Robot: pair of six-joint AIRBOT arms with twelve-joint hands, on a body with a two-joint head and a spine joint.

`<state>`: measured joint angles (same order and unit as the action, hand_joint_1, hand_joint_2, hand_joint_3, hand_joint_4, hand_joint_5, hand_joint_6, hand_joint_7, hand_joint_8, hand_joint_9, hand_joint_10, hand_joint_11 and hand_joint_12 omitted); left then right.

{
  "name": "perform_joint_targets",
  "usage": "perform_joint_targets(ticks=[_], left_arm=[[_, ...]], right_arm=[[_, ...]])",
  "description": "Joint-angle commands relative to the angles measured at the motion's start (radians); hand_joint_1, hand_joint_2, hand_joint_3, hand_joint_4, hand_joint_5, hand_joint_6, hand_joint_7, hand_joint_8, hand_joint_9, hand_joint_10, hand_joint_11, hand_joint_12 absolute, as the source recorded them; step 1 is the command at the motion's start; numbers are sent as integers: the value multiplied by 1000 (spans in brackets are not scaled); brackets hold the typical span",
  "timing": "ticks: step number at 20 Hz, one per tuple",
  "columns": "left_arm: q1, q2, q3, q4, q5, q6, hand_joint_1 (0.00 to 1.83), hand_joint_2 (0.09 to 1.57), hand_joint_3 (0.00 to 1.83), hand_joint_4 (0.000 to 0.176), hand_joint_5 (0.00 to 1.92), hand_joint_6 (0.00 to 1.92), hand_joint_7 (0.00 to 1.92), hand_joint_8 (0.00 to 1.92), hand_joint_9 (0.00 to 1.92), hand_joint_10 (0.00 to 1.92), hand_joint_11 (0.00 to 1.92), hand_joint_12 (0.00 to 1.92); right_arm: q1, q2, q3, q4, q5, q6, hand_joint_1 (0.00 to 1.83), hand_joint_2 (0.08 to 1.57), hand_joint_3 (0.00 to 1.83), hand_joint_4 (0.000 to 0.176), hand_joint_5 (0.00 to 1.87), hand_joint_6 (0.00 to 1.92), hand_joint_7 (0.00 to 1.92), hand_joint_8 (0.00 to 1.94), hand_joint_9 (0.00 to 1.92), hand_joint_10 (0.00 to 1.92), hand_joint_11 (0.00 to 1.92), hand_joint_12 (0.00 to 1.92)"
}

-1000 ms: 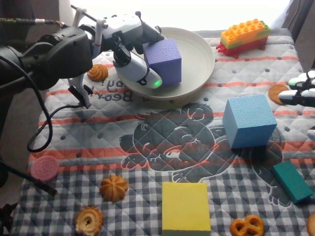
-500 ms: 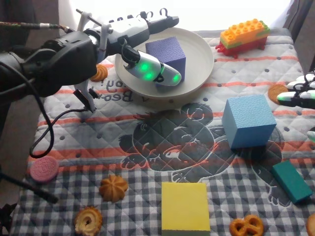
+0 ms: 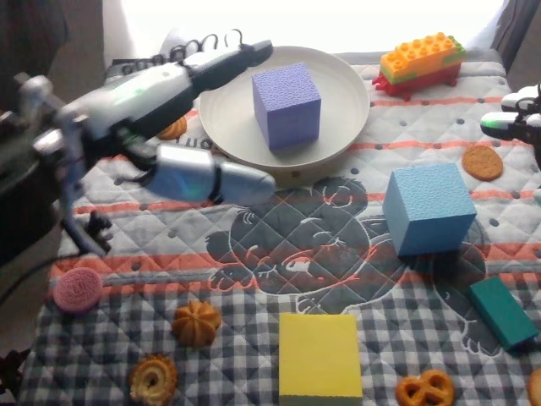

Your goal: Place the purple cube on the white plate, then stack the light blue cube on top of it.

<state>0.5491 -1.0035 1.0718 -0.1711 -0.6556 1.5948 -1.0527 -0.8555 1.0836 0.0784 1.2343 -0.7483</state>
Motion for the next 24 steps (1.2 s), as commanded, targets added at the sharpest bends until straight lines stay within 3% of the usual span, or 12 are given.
perform_joint_targets(ticks=[1,5,6,7,9,11,14,15,18,20,21,24], left_arm=[[21,37,-18,4,-203,-48,711,791,5,176,0,0,0,0,0,0,0,0],[205,163,-121,4,-394,-286,747,857,10,157,0,0,0,0,0,0,0,0],[241,175,-128,1,-427,-345,634,840,0,146,0,0,0,0,0,0,0,0],[295,181,-133,-21,-472,-408,682,817,0,127,0,0,0,0,0,0,0,0],[359,178,-145,-73,-519,-429,763,815,0,128,0,0,0,0,0,0,0,0],[388,174,-148,-85,-533,-450,799,833,0,156,0,0,0,0,0,0,0,0],[400,172,-148,-88,-539,-466,816,836,1,170,0,0,0,0,0,0,0,0],[400,172,-146,-91,-534,-466,823,824,0,167,0,0,0,0,0,0,0,0],[400,172,-144,-92,-523,-467,830,831,0,176,0,0,0,0,0,0,0,0],[400,169,-144,-93,-522,-467,821,826,0,176,0,0,0,0,0,0,0,0],[400,167,-144,-94,-521,-467,824,825,0,176,0,0,0,0,0,0,0,0],[403,165,-141,-96,-521,-474,823,831,0,176,0,0,0,0,0,0,0,0]], right_arm=[[19,7,-2,7,128,5,401,1326,1,85,274,0,315,0,286,0,269,128],[85,5,-9,-66,119,9,339,1162,0,109,48,0,102,0,120,0,222,46],[98,1,-9,-75,108,9,377,1120,0,78,34,0,61,0,80,0,163,19],[111,-7,-4,-82,89,9,379,993,0,142,21,0,63,1,99,1,209,29],[148,-33,15,-97,28,9,365,964,0,172,0,0,46,0,79,0,168,10],[189,-71,48,-128,-49,28,391,963,0,176,0,0,47,1,88,3,180,15],[246,-128,110,-192,-160,99,535,981,0,159,0,0,0,0,30,0,179,17],[261,-139,122,-210,-190,108,463,989,2,173,0,0,0,0,70,14,205,29],[291,-147,134,-258,-256,109,445,1024,3,107,25,2,173,10,267,19,347,100],[302,-147,140,-273,-276,109,475,1028,2,89,51,9,197,11,265,10,326,92],[310,-148,143,-282,-287,109,507,1081,5,105,152,7,299,4,319,2,303,216],[330,-150,150,-303,-310,109,742,1163,1,31,559,8,643,9,653,29,277,918]])
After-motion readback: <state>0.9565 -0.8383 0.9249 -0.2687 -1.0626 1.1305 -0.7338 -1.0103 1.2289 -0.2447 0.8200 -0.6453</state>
